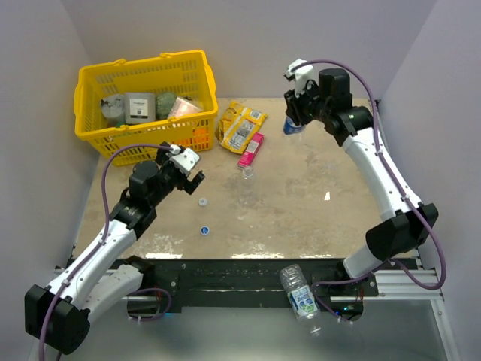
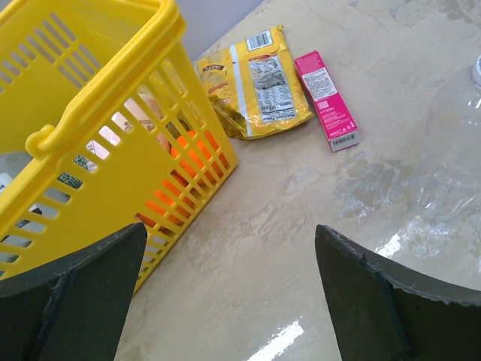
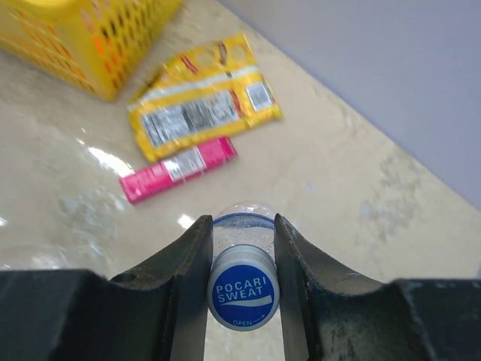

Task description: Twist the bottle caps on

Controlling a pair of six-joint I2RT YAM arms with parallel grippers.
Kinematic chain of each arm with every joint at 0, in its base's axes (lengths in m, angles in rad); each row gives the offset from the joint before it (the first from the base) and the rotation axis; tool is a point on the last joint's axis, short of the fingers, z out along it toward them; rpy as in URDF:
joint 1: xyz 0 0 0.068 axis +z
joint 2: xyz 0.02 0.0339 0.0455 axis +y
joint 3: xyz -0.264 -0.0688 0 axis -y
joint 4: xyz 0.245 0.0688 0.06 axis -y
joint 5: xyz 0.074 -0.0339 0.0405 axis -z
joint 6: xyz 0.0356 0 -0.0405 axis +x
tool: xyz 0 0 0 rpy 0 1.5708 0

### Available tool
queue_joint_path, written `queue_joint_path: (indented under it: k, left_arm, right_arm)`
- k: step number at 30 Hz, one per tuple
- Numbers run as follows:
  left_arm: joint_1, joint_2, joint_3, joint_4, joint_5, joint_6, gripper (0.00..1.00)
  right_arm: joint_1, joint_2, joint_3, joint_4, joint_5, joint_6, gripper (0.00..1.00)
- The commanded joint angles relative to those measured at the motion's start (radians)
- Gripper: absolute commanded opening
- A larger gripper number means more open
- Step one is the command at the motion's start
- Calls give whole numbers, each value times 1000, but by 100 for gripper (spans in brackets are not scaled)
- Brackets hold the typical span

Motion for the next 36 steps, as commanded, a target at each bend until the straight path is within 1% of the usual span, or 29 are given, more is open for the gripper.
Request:
queue_joint_path:
  k: [1,6,11,13,16,19,25,27,28,29,31,32,35,36]
  left_arm:
    - [15,16,2,63,5,-83,100]
    - [24,30,8,43,29,-108,100]
    - [33,38,22,12,31,-113,100]
    - [39,41,20,8,29,-113,100]
    - [47,44,16,9,29,-116,100]
    - [58,50,14,6,43,-120,99]
    - [82,64,33,-8,54,-120,100]
    - [92,67,36,-8,54,-120,100]
    - [93,67,37,-8,56,-119,100]
    - [96,67,36,-8,57,-122,99]
    - [105,70,36,-8,66,-122,100]
    - [113,68,34,-8,69,-126,100]
    - [125,73,34,-8,91,-132,100]
    - [127,73,34,-8,100,-132,99]
  right_arm:
    - [-35,-48,-97,-63,-15,-55,0]
    - [-53,-36,-174,-17,-60,-67,0]
    - [-61,-30,-240,35,-70,-54,0]
    - [-62,-34,-266,49,-115,-51,0]
    - [-73,-59,-327,91,-191,-52,1]
    - [-75,-74,-387,160,-222,-51,2]
    - [-76,-53,-410,209,-232,-21,7]
    - [-76,-47,-410,219,-233,-15,13]
    - [-75,-44,-409,219,-233,-14,17]
    - [-76,-42,-409,219,-230,-12,28]
    - [-76,-45,-412,221,-219,-11,37]
    - [-76,-44,-415,226,-215,-9,44]
    - [-75,-42,-418,230,-198,-9,51]
    - [-75,-41,-417,230,-196,-11,52]
